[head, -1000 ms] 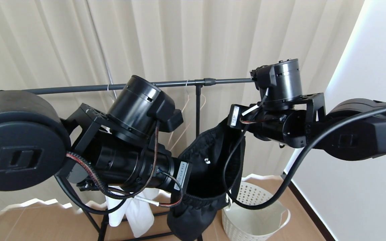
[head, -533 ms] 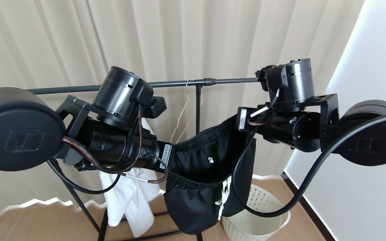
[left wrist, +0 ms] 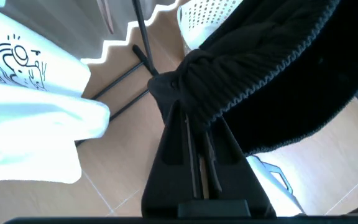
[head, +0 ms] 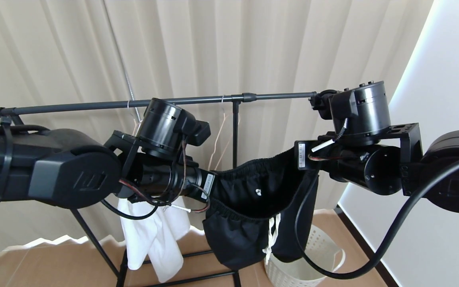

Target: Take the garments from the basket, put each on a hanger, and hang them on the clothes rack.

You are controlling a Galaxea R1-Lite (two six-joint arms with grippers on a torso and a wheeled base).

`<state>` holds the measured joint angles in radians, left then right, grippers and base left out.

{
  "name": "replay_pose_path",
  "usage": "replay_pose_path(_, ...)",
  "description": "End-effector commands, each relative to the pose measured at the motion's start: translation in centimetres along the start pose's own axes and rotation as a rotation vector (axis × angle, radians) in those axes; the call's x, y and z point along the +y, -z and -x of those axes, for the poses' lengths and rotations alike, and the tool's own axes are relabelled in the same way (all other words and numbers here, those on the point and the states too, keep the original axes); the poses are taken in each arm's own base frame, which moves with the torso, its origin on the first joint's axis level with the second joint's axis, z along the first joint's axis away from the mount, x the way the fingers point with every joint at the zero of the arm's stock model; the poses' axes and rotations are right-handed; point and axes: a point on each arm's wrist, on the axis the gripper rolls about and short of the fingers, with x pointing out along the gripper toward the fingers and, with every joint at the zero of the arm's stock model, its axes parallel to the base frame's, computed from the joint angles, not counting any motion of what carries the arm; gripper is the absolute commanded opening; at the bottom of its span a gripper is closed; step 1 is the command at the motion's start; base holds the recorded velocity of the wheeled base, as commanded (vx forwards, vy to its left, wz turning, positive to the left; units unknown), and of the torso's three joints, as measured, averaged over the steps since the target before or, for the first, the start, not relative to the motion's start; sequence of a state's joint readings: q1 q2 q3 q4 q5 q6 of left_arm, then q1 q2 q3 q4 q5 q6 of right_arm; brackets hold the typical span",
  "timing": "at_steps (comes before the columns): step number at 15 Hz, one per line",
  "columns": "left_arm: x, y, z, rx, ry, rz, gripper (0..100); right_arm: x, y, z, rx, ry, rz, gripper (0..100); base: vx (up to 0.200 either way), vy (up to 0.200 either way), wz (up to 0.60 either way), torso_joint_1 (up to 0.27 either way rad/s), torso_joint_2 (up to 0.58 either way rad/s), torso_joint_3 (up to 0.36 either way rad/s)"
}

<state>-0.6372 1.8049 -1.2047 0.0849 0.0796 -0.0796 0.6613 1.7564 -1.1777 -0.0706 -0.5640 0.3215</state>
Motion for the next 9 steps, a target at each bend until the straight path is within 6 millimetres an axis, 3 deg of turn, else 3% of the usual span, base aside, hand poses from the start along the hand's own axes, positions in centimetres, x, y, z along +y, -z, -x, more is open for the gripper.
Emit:
replay_pose_path(1,-0.1,1.9,-1.8,0.015,0.005,-0.019,0,-0.4,0.3,0.5,0.005,0.001,0.005,0,0.000,0.000,0.00,0.000,0.00,0.000)
replay_pose_path(2,-0.2,2.3,-1.8,-0.012,0.006,-0.051,100,-0.3,0.6,0.2,0.014,0.004,0.011,0,0.000,0.000,0.00,0.000,0.00,0.000)
replay_pose_path(5,0.5,2.4,-1.1,-0.033,-0.001,-0.046,100,-0.7,1.1,-1.1,0.035,0.035,0.014,0,0.000,0.000,0.00,0.000,0.00,0.000)
replay_pose_path(9,2.0,2.7,-1.4,-0.020,0.041,-0.014,100,-0.9,0.9,-0.9,0.031,0.037,0.011,0,0.000,0.000,0.00,0.000,0.00,0.000)
